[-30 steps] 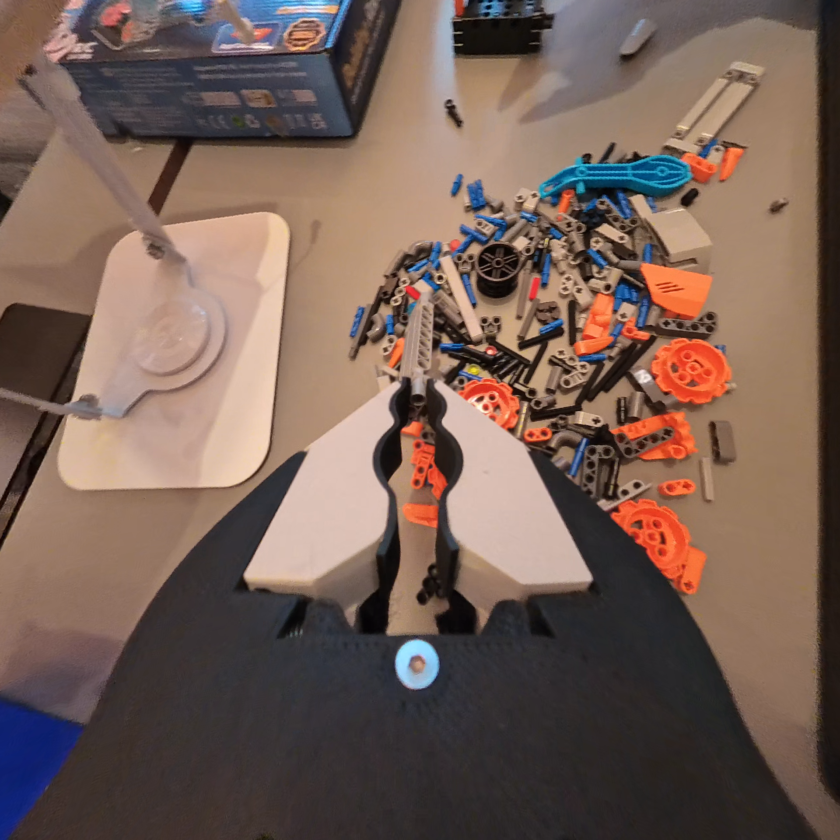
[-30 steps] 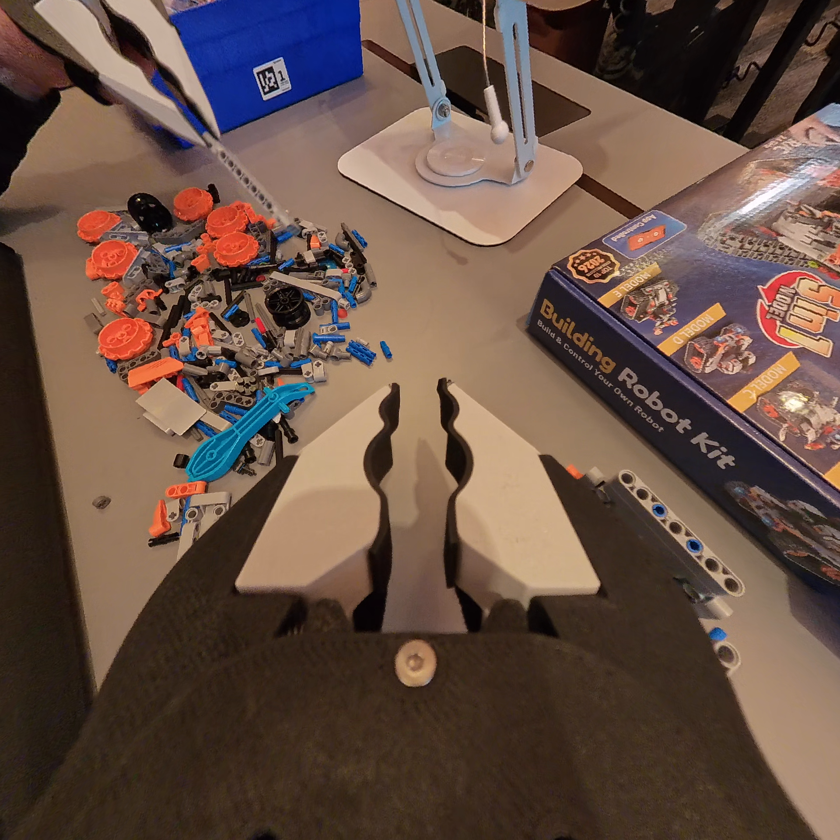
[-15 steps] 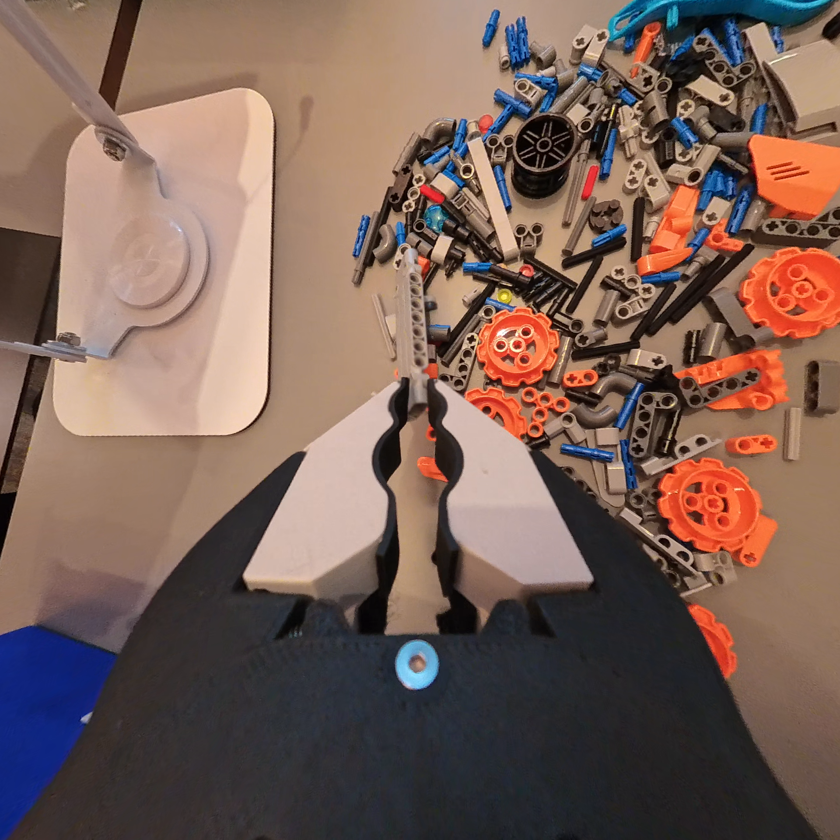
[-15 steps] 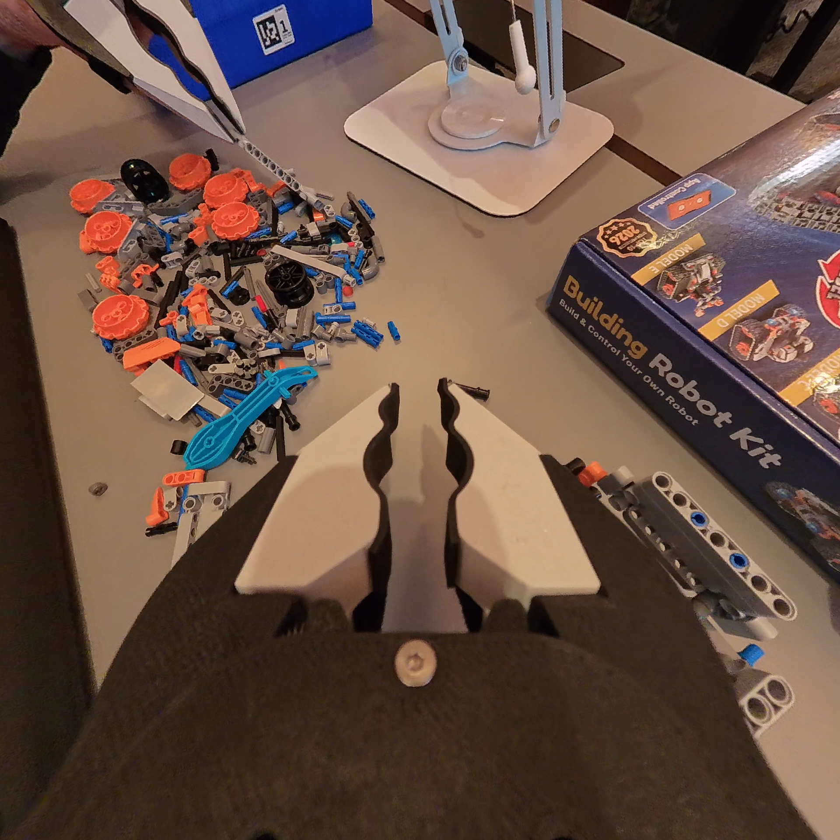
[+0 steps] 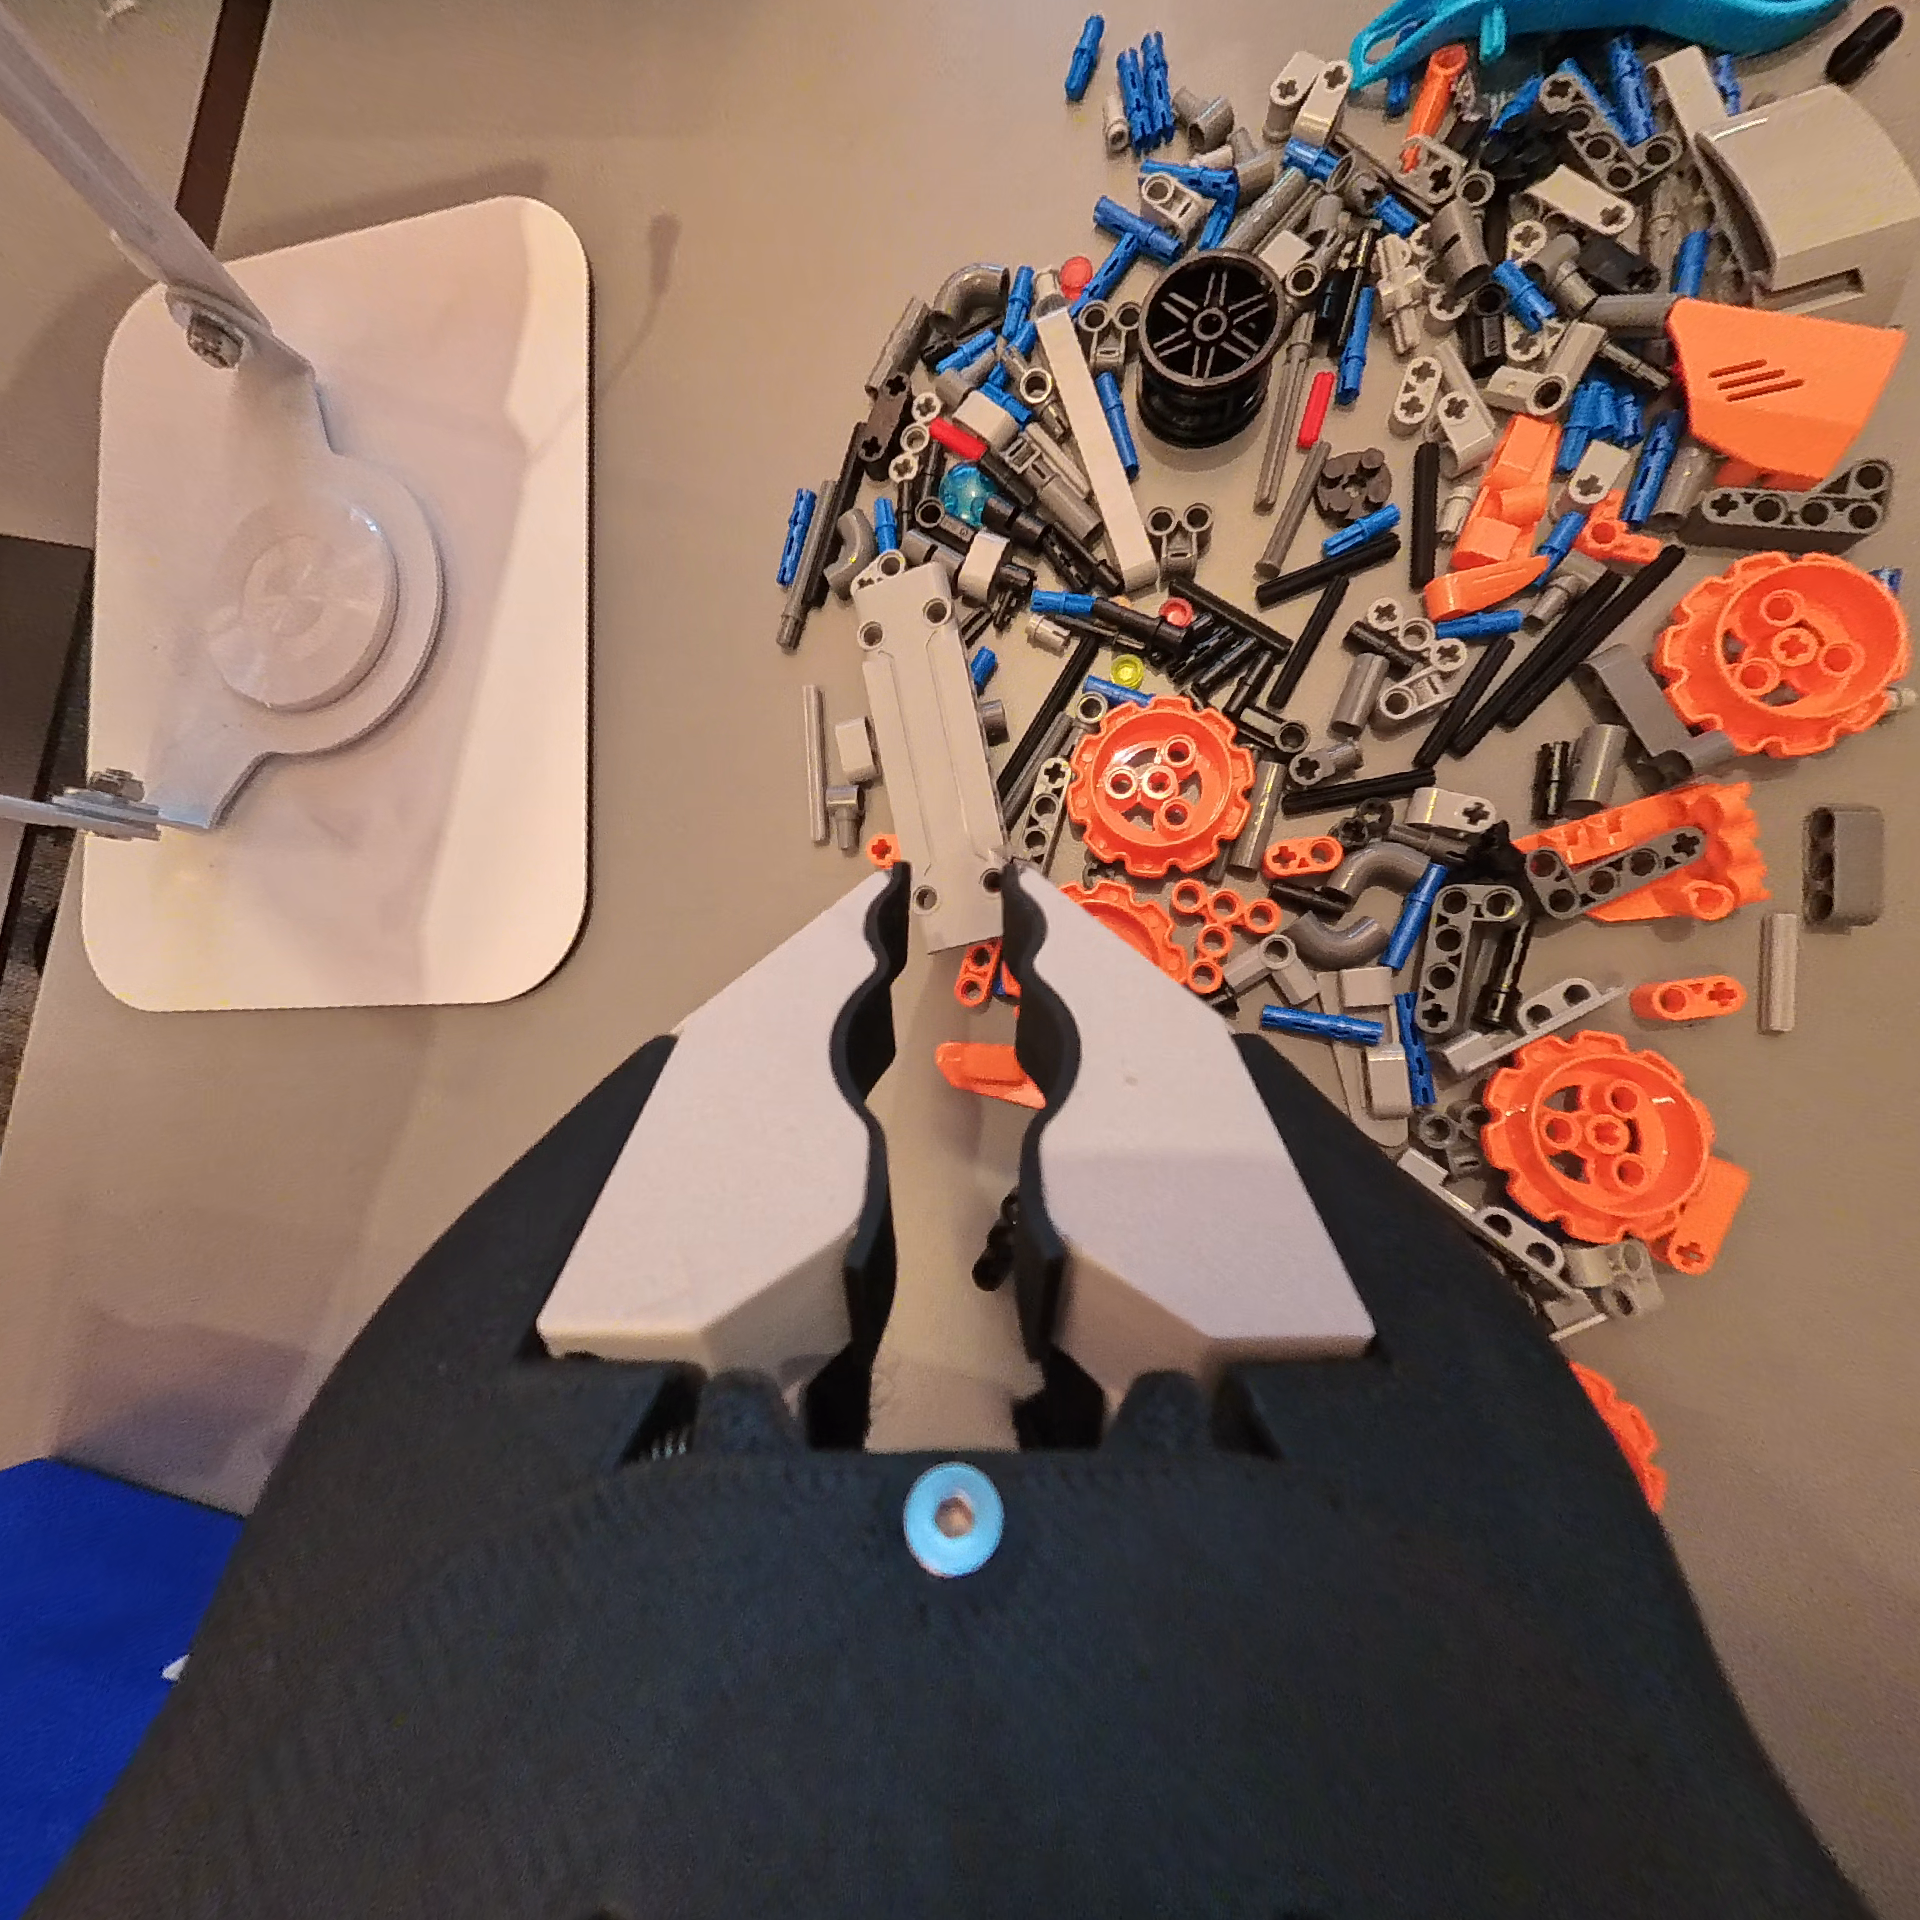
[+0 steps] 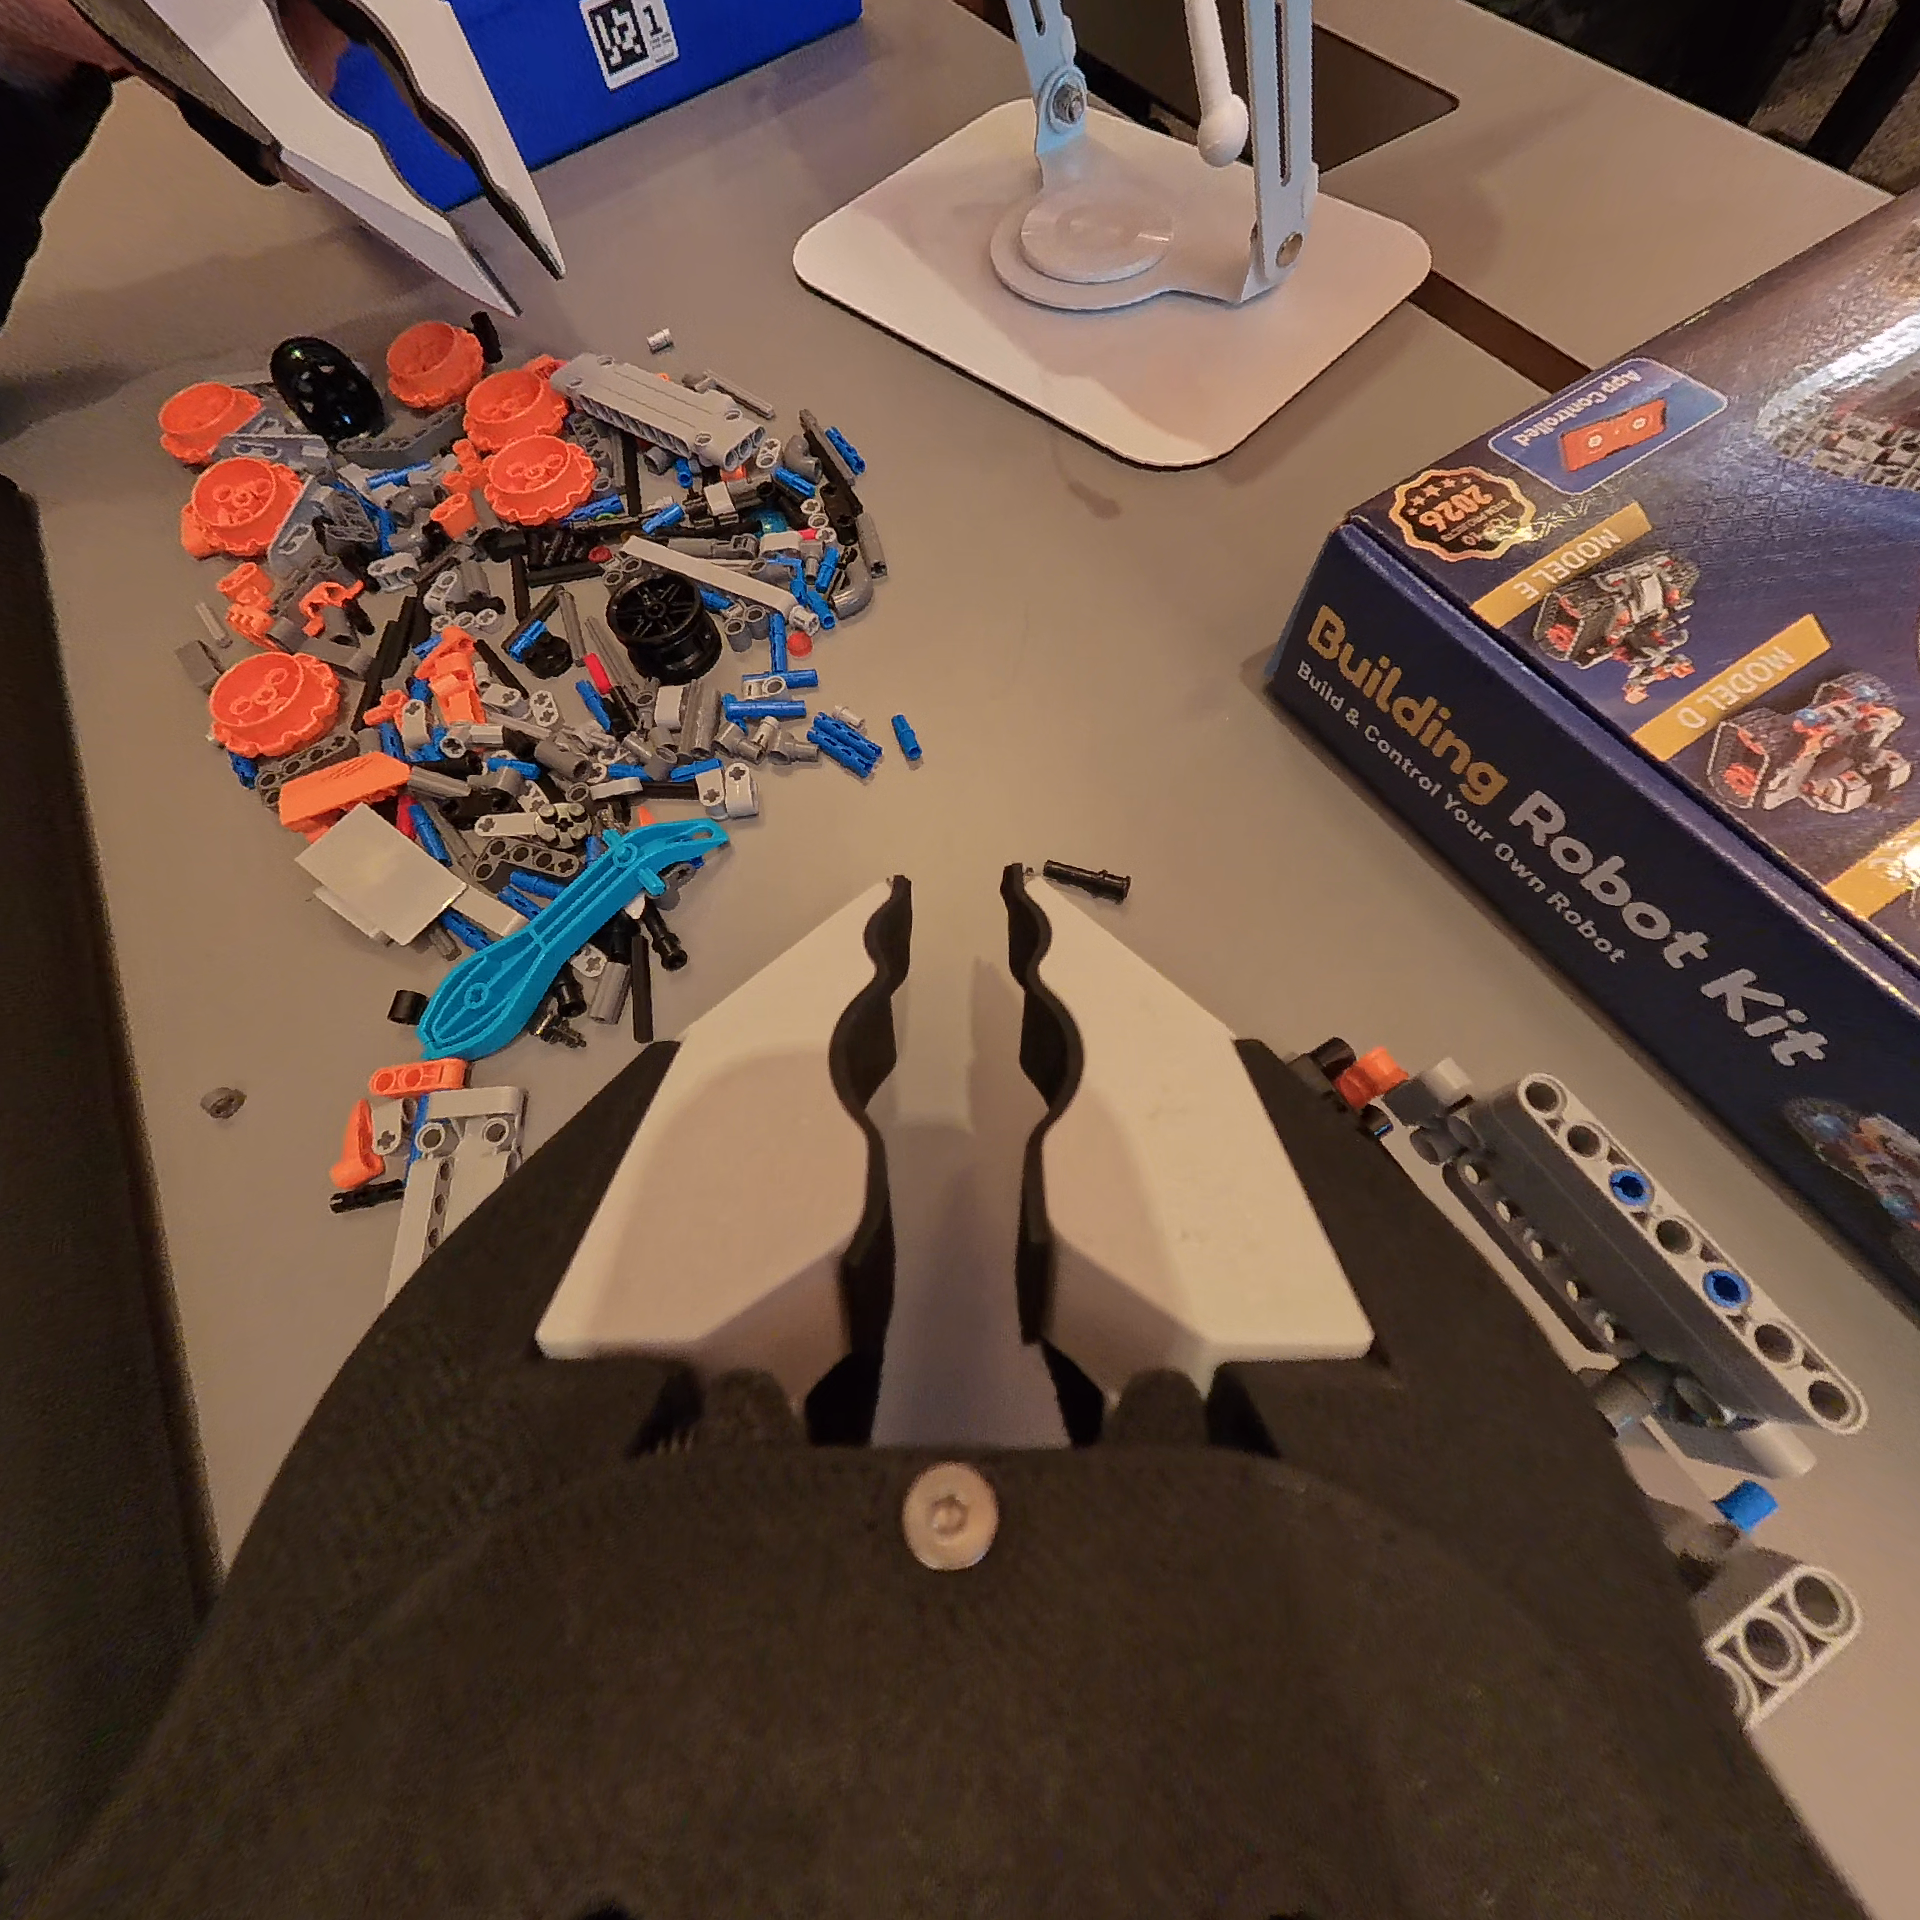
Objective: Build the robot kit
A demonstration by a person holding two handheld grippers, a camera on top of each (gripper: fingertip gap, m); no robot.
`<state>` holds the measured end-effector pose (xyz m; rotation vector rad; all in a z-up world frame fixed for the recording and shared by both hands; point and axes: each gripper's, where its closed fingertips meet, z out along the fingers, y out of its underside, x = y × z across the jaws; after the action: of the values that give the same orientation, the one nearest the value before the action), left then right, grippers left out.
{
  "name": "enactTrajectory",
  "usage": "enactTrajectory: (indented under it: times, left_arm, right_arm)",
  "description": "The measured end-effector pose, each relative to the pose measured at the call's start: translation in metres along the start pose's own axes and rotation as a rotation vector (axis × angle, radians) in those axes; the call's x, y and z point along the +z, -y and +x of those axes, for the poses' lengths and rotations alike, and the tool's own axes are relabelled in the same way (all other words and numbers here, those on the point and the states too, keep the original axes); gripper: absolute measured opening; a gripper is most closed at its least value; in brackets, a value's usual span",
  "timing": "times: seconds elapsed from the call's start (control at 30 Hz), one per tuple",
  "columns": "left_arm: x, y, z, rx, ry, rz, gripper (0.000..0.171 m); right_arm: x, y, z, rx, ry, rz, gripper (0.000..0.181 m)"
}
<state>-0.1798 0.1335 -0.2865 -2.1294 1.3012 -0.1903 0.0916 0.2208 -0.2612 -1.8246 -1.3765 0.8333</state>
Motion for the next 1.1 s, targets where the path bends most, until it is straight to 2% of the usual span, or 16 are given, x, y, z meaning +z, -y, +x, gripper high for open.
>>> enactTrajectory:
  times: [0.77, 1.1]
  left_arm:
    - [-0.002, 0.014, 0.004, 0.043, 0.015, 0.055, 0.016]
    - [0.002, 0.022, 0.013, 0.058, -0.003, 0.067, 0.016]
  right_arm:
    - [-0.003, 0.001, 0.003, 0.000, -0.016, 0.018, 0.016]
    - [-0.015, 0.003, 0.007, 0.005, -0.046, 0.046, 0.015]
